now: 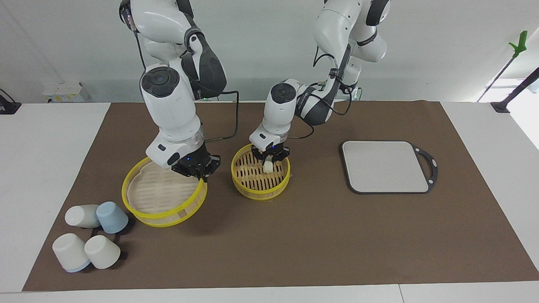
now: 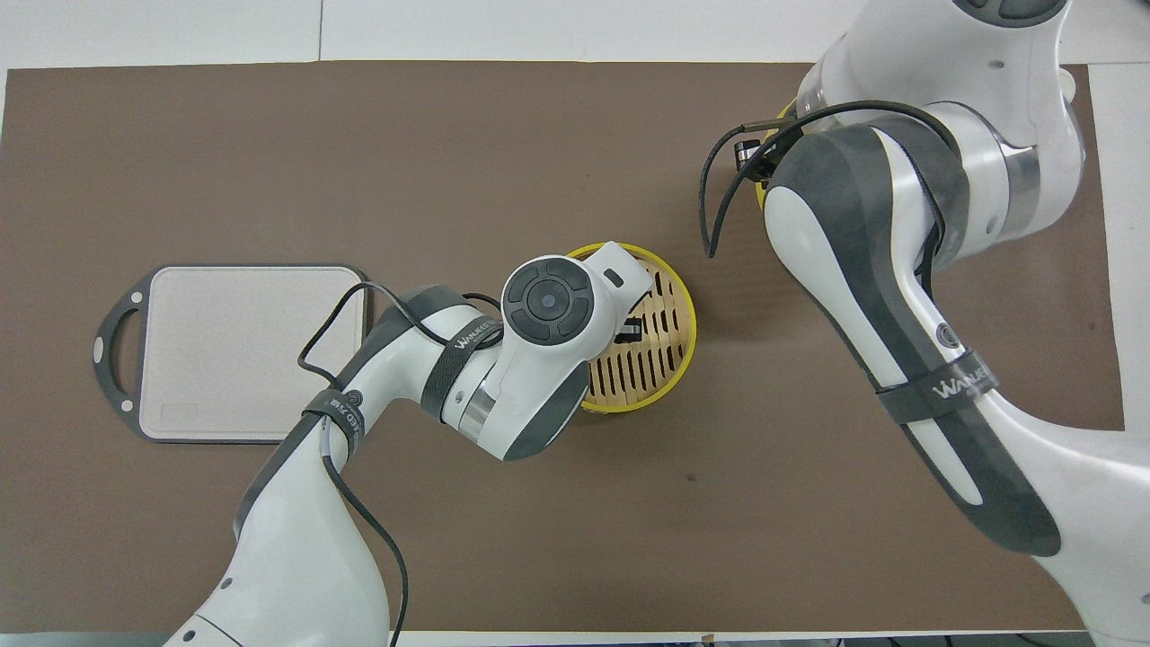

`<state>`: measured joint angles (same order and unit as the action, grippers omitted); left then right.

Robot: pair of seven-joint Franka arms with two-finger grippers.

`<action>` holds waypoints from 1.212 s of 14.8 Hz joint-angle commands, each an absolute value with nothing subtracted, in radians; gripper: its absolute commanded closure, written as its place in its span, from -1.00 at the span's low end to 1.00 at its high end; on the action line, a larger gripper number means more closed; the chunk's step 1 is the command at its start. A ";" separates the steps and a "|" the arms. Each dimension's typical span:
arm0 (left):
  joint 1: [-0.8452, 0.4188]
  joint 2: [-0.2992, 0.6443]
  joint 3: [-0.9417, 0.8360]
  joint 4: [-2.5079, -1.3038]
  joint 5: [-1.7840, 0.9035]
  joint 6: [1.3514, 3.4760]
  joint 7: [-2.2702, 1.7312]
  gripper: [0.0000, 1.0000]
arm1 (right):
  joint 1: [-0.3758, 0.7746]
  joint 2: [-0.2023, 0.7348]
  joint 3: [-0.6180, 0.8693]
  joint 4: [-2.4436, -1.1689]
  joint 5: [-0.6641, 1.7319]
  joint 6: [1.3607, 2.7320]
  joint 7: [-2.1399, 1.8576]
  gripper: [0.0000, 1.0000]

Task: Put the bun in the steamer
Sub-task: 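Lower the bun into the steamer and open the left gripper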

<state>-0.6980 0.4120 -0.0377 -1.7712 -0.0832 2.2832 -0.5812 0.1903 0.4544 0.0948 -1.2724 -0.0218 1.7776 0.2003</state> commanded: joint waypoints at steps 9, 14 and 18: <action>-0.707 0.401 -0.025 -1.798 -0.078 2.318 -0.696 -1.00 | 0.196 0.416 0.103 -1.350 -0.011 1.841 0.176 1.00; -0.571 0.175 -0.017 -1.783 -0.080 1.999 -0.629 -1.00 | 0.204 0.417 0.112 -1.347 -0.008 1.853 0.211 1.00; -0.396 0.048 -0.017 -1.786 -0.080 1.864 -0.511 -1.00 | 0.316 0.417 0.112 -1.345 -0.006 1.858 0.414 1.00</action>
